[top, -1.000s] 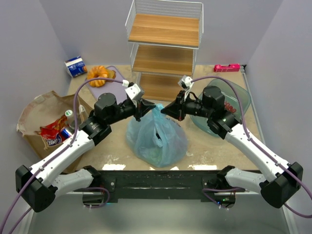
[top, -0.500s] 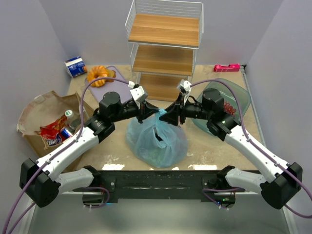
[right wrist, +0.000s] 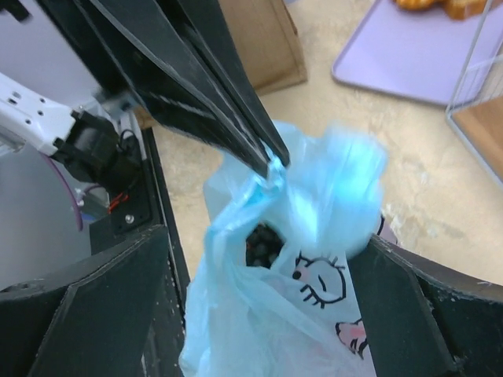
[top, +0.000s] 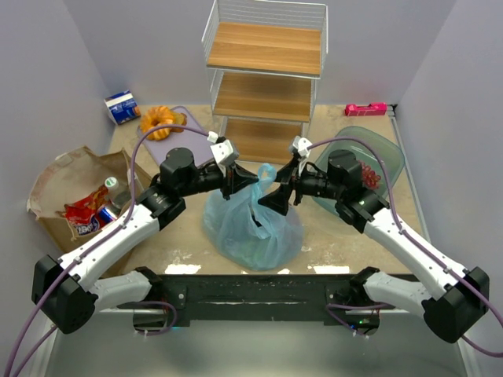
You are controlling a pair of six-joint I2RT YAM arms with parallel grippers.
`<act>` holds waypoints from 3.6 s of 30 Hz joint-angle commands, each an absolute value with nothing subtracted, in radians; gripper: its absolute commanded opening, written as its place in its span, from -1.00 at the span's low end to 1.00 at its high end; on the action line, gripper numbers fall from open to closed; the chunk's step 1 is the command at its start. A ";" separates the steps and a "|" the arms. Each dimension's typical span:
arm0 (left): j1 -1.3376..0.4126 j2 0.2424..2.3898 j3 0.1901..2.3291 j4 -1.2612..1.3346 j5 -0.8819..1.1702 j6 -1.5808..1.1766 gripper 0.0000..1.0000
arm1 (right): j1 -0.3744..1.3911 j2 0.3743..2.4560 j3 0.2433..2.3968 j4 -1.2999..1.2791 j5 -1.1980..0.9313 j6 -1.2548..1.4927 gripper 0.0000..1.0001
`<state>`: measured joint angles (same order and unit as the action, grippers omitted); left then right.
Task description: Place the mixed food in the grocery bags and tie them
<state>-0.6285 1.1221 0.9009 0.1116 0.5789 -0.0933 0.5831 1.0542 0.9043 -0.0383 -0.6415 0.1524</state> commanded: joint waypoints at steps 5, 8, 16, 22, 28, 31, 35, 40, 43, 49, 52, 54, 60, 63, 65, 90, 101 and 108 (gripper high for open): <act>-0.621 1.097 0.885 0.150 0.594 -0.075 -1.00 | 0.575 1.048 0.827 0.086 -0.687 0.126 0.97; -0.621 1.091 0.884 0.152 0.598 -0.074 -1.00 | 0.575 1.068 0.812 0.147 -0.716 0.130 0.97; -0.621 1.040 0.879 0.149 0.566 -0.071 -1.00 | 0.575 1.160 0.847 0.175 -0.765 0.124 0.16; -0.620 1.012 0.891 0.121 0.531 -0.057 -0.84 | 0.575 1.144 0.815 0.215 -0.796 0.158 -0.88; -0.517 0.960 0.910 0.029 0.555 -0.029 0.84 | 0.574 1.097 0.816 0.164 -0.761 0.132 -1.00; -0.443 0.939 0.888 0.006 0.595 -0.028 0.84 | 0.569 1.097 0.834 0.138 -0.762 0.118 -1.00; -0.434 0.916 0.848 0.002 0.595 -0.014 0.78 | 0.566 1.103 0.847 0.127 -0.759 0.112 -1.00; -0.431 0.893 0.833 -0.029 0.629 -0.006 0.61 | 0.564 1.108 0.864 0.112 -0.756 0.104 -1.00; -0.429 0.932 0.818 -0.021 0.713 -0.011 0.41 | 0.565 1.115 0.890 0.075 -0.756 0.083 -1.00; -0.430 1.060 0.822 -0.015 0.840 -0.024 -0.01 | 0.563 1.161 0.960 0.003 -0.779 0.028 -1.00; -0.430 1.098 0.822 0.047 0.883 -0.051 -0.03 | 0.566 1.195 1.000 -0.078 -0.790 0.006 -1.00; -0.431 1.115 0.825 0.058 0.900 -0.060 -0.03 | 0.565 1.223 1.034 -0.118 -0.793 -0.049 -1.00; -0.436 1.134 0.822 0.089 0.926 -0.086 0.06 | 0.583 1.279 1.083 -0.204 -0.792 -0.097 -1.00; -0.443 1.158 0.822 0.100 0.960 -0.095 0.10 | 0.601 1.307 1.097 -0.222 -0.784 -0.109 -1.00; -0.457 1.164 0.827 0.094 0.957 -0.094 0.12 | 0.607 1.319 1.110 -0.239 -0.775 -0.120 -1.00; -0.497 1.177 0.784 0.155 0.919 -0.098 -1.00 | 0.650 1.287 1.121 -0.330 -0.674 -0.155 -0.49; -0.540 1.141 0.756 0.173 0.946 -0.068 -1.00 | 0.497 1.201 0.976 0.056 -0.818 0.311 0.84; -0.554 1.131 0.750 0.175 0.962 -0.055 -1.00 | 0.497 1.305 0.994 0.170 -0.830 0.379 0.86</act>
